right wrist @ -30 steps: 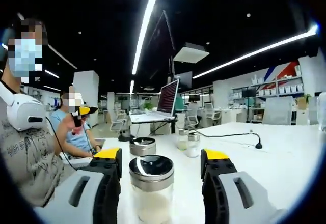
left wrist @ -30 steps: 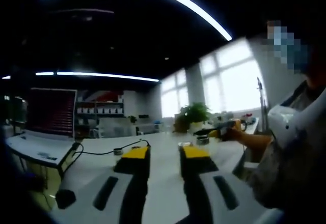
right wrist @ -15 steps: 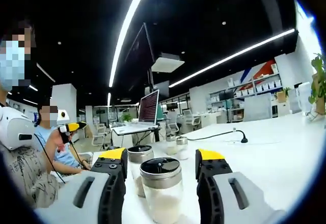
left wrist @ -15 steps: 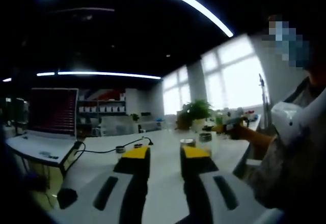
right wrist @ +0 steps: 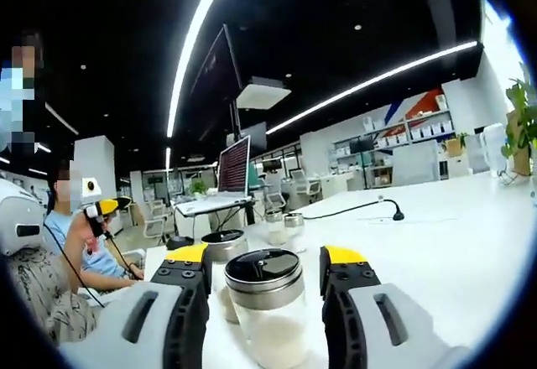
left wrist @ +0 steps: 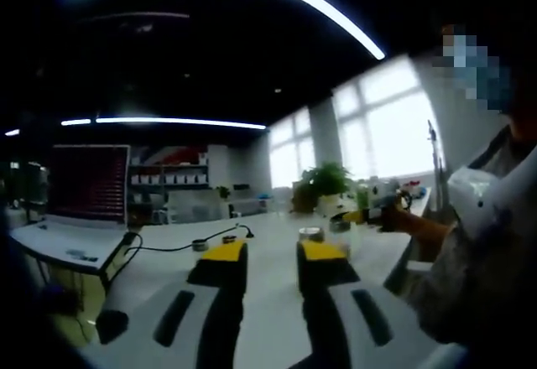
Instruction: Rotate the seasoning bottle until the label or dispensing opening points toward the visible target arrow and the bottle remains upright within the marked orientation range
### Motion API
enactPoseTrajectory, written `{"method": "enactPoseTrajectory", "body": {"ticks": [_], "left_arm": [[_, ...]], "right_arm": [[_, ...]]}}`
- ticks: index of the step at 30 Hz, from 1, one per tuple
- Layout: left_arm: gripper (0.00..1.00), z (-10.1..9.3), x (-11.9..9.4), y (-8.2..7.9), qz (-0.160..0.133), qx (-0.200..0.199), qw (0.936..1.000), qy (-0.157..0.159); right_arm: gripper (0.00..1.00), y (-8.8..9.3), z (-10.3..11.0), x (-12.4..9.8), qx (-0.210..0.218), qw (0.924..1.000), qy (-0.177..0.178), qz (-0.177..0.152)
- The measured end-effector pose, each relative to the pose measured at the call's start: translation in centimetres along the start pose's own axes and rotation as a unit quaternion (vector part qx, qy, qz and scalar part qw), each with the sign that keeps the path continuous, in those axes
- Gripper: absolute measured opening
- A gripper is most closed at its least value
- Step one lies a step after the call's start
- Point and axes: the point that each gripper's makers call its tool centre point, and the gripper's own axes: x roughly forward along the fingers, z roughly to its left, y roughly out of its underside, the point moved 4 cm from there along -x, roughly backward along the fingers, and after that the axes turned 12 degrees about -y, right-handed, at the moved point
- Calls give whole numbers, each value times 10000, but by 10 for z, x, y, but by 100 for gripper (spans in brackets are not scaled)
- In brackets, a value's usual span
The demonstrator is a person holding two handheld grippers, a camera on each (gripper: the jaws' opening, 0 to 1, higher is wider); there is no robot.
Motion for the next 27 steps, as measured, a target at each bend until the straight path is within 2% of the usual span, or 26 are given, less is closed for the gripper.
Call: {"method": "enactPoseTrajectory", "body": {"ticks": [4,6,10,13,17,27], "left_arm": [[25,3,-2,-1,-17,-9,10000,-49],[25,4,-3,-2,-32,-12,10000,-63],[25,6,-5,-2,-28,34,10000,-84],[25,10,-9,-5,-57,24,9999,-151],[25,13,-11,-6,-95,18,9997,-222],[25,18,-15,-6,-66,7,9995,-299]], "right_arm": [[42,3,5,1,-218,9996,12,170],[41,6,6,3,-411,9984,87,365],[38,10,4,6,-572,9967,202,547],[38,10,5,6,-548,9971,171,499],[38,9,4,6,-537,9966,81,618],[38,11,0,4,-352,9961,-339,730]]}}
